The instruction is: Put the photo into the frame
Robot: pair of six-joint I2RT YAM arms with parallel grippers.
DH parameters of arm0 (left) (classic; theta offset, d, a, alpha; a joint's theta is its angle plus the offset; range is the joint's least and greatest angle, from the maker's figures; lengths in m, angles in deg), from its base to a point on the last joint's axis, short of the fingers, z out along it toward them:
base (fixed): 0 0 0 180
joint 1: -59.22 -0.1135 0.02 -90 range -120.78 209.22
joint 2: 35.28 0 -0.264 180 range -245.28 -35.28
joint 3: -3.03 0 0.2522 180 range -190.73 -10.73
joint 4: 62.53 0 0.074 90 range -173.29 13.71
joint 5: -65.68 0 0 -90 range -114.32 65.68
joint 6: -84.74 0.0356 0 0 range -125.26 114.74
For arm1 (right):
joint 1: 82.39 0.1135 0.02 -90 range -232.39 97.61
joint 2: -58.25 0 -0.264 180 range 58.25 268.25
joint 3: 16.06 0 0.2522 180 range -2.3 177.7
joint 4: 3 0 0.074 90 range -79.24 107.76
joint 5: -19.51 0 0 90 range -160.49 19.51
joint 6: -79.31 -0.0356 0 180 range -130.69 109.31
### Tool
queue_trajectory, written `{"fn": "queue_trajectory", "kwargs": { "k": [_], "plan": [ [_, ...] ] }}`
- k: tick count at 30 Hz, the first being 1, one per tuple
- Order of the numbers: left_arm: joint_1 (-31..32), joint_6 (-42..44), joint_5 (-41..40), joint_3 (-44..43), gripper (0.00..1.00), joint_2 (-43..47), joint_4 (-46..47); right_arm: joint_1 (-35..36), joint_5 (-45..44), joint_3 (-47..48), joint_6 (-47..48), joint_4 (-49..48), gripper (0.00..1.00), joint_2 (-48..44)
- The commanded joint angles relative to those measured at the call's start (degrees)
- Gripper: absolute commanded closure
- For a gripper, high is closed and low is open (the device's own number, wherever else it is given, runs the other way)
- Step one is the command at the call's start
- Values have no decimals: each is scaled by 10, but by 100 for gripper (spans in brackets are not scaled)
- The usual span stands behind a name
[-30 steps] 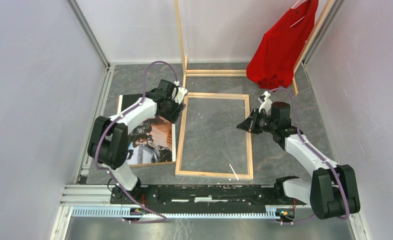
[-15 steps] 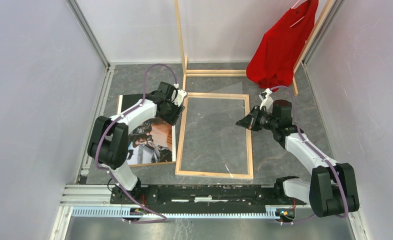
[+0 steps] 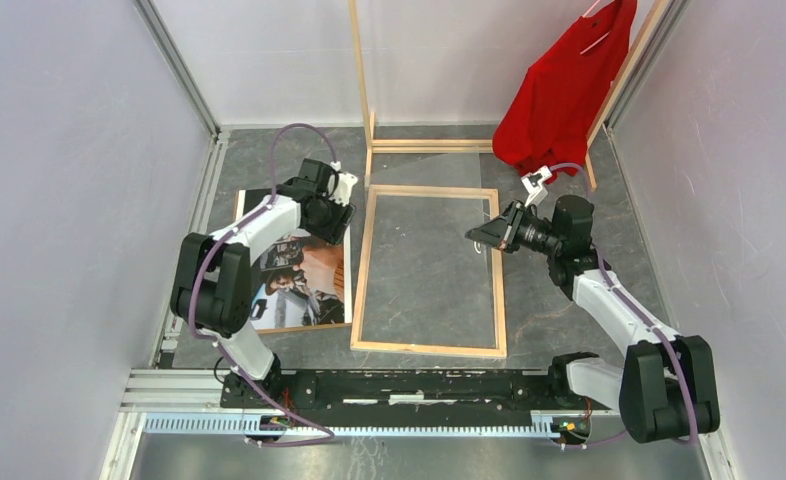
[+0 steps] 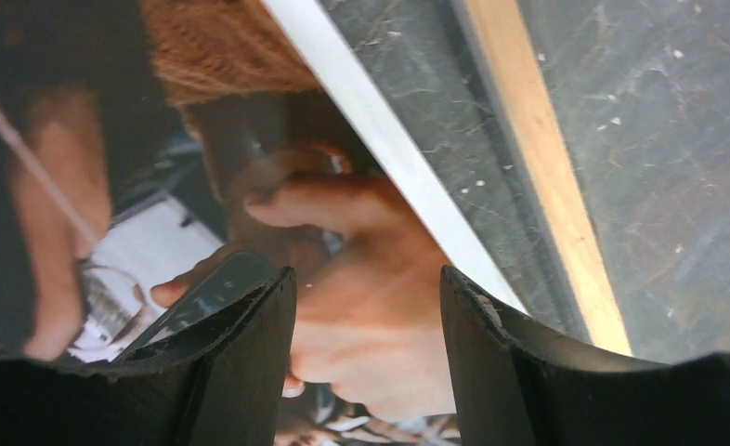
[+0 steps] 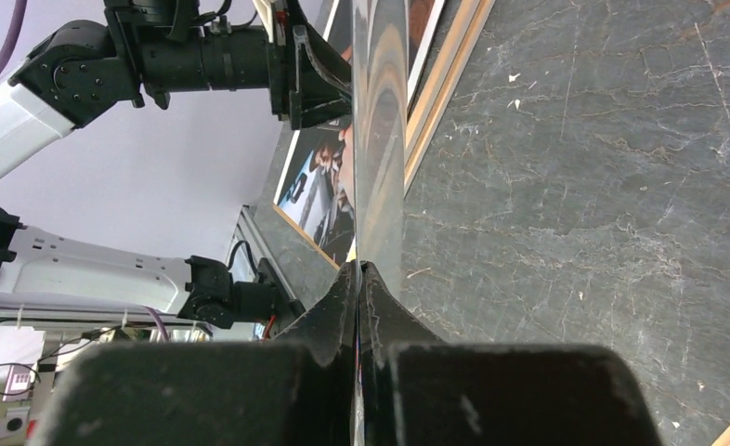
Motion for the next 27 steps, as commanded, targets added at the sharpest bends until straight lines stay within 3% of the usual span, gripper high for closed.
{"fn": "queue_trajectory", "kwargs": {
  "k": [1,27],
  "plan": [
    [-28,-14,20,-23,35,31,-1,-6,11,13,-16,-37,100,17],
    [-18,-20,47,22,35,32,6,-30,16,-17,-21,-63,100,81]
  ]
}}
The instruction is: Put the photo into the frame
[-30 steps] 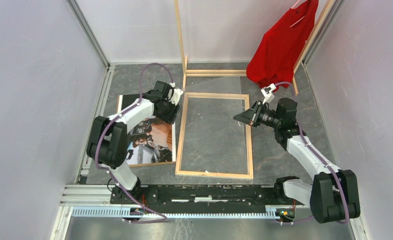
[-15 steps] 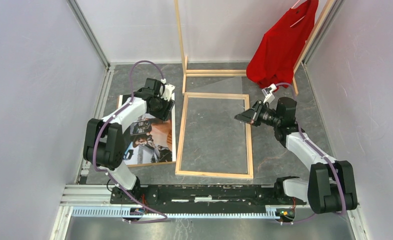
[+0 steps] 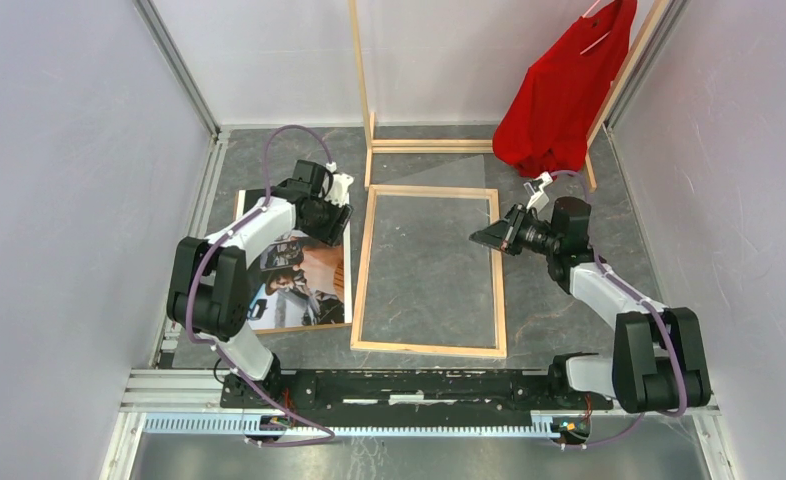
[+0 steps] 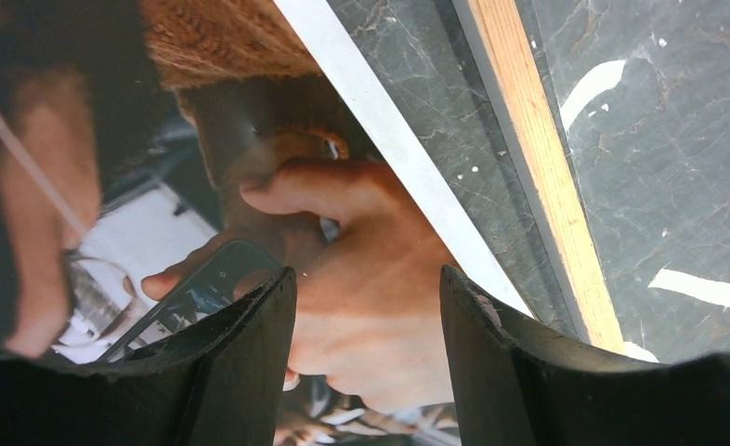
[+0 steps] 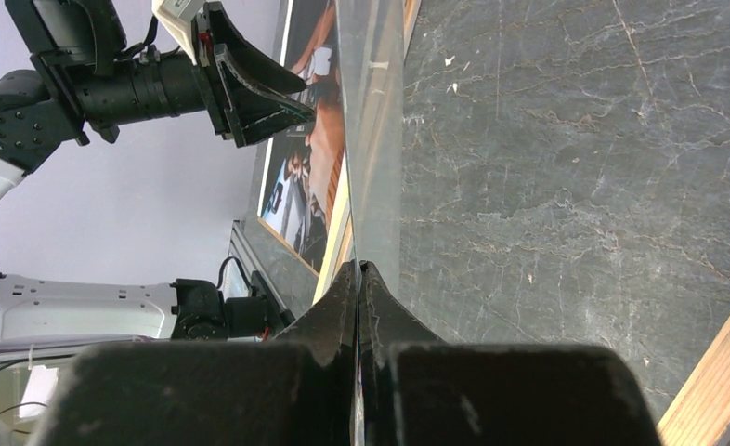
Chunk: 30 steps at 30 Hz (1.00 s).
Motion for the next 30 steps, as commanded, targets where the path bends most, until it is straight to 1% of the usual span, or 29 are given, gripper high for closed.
{"fn": "queue_trajectory", "kwargs": {
  "k": [1,4,10,17,23,26,30],
  "plan": [
    [10,-21,16,18,35,14,13,-3,15,-5,-12,-33,100,12],
    [17,-31,24,33,35,13,29,-3,28,3,-11,-11,100,43],
    [34,-36,28,49,35,7,48,-4,29,27,22,70,100,105],
    [44,-35,21,59,36,-2,59,-4,25,37,22,58,100,108],
    [44,-30,9,57,38,-14,62,-4,34,30,9,9,100,80],
    [44,-28,9,56,41,-15,63,-4,43,10,-21,-48,100,54],
    [44,-26,8,56,44,-15,63,-3,55,-13,-71,-112,100,43]
  ]
}}
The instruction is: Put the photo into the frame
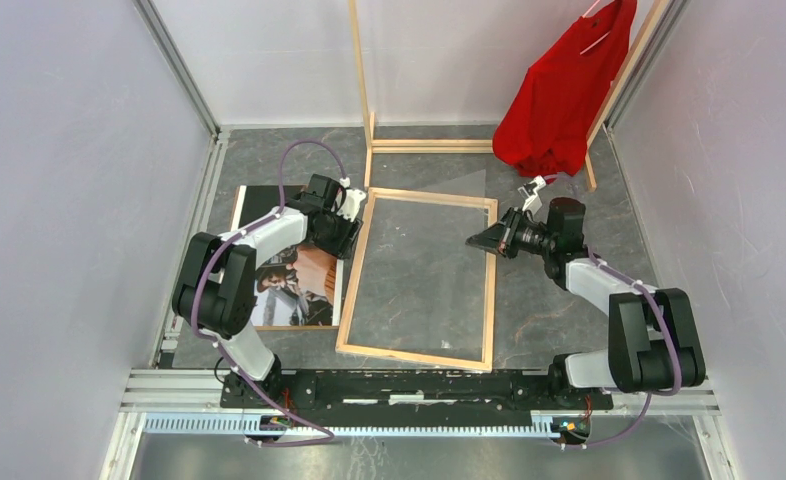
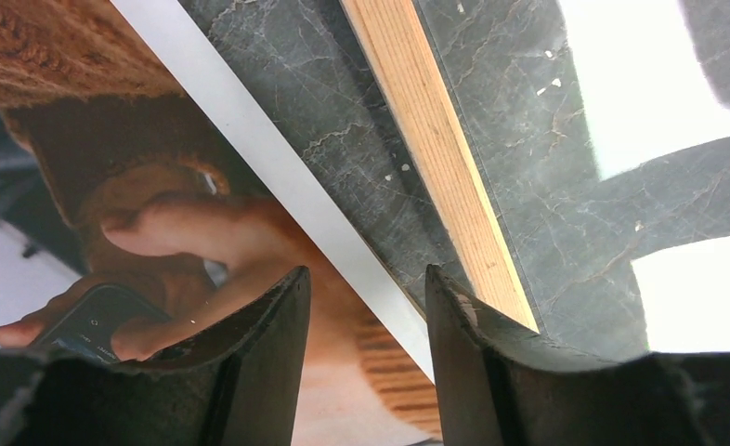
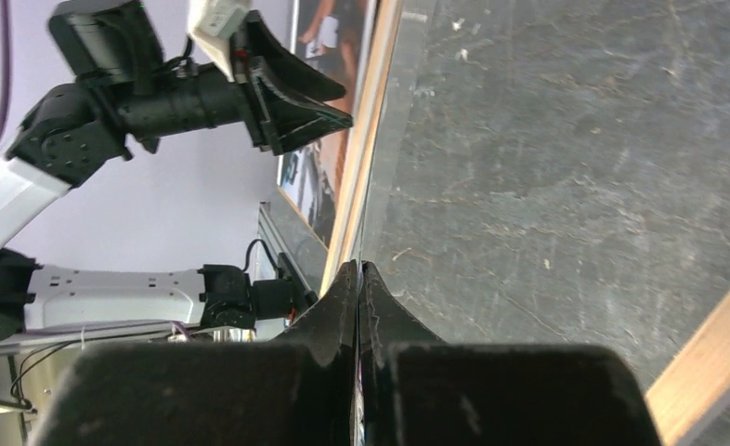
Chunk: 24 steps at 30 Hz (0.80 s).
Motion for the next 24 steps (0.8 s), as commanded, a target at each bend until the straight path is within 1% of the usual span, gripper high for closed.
{"fn": "queue_trajectory", "kwargs": {
  "k": [1,6,9,15,16,17,18,20,24],
  "plan": [
    [1,-10,-6,1,45,0,17,2,25,-20,-57,-119,100,-22],
    [1,-8,-5,2,47,3,13,2,26,-45,-86,-158,100,-13],
    [1,-5,-7,5,49,4,14,3,32,-66,-122,-206,100,-9],
    [1,-5,-4,6,50,4,12,2,26,-82,-145,-229,100,-1],
    [1,-5,-4,6,51,4,12,3,27,-89,-161,-248,100,3],
    [1,-5,-3,6,52,4,12,4,30,-97,-191,-288,100,8],
    [1,-5,-3,6,56,4,12,5,32,-106,-225,-333,100,12],
    [1,-5,-3,6,60,4,11,9,34,-112,-271,-388,100,17],
    [0,-7,2,0,63,6,3,27,24,-103,-301,-401,100,12]
  ]
}}
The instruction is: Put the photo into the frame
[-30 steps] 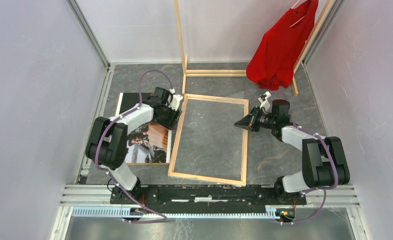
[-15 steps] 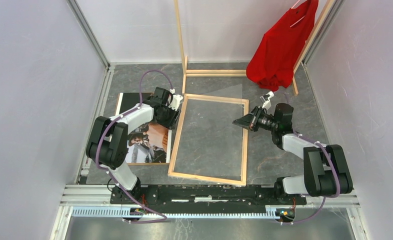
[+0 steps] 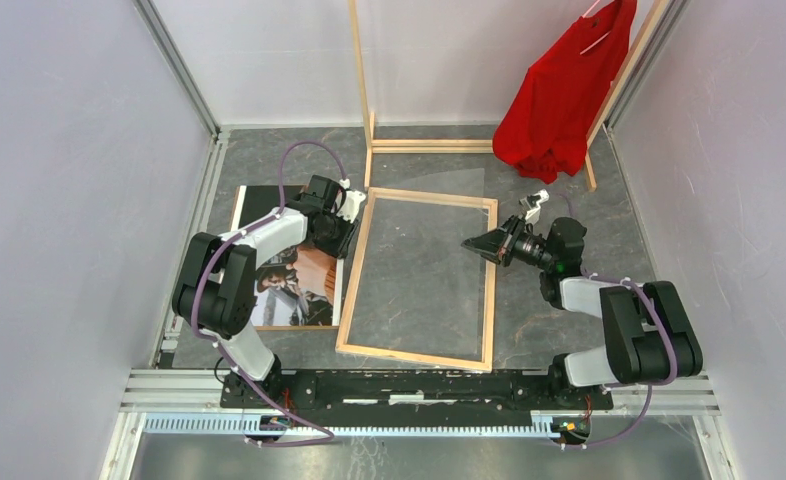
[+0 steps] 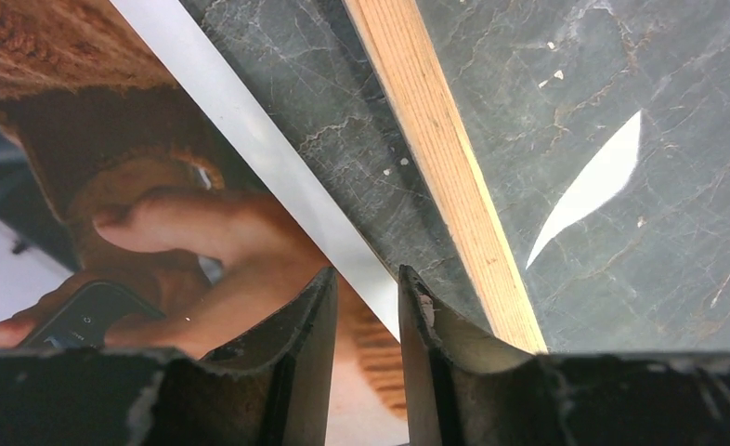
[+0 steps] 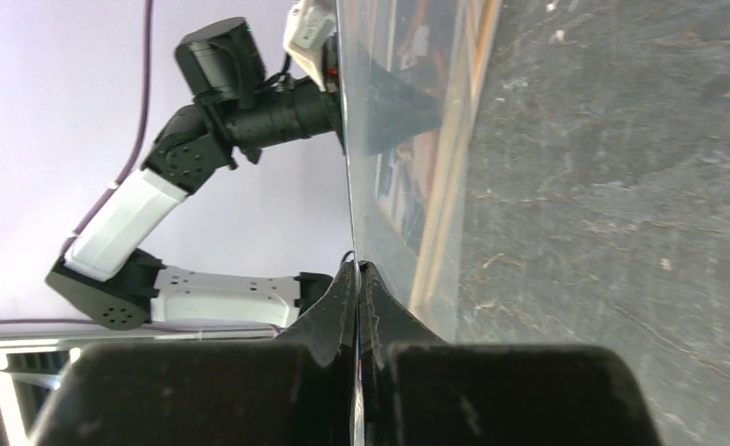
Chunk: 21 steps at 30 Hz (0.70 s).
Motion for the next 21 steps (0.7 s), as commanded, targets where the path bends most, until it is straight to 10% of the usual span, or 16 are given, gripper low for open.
{"fn": "queue_trajectory", "kwargs": {
  "k": [1,21],
  "plan": [
    [-1,-8,7,-6,63,9,-1,24,-1,12,-72,-99,100,-8],
    [-145,12,71,-67,64,57,-56,58,-31,68,-128,-61,100,-87]
  ]
}}
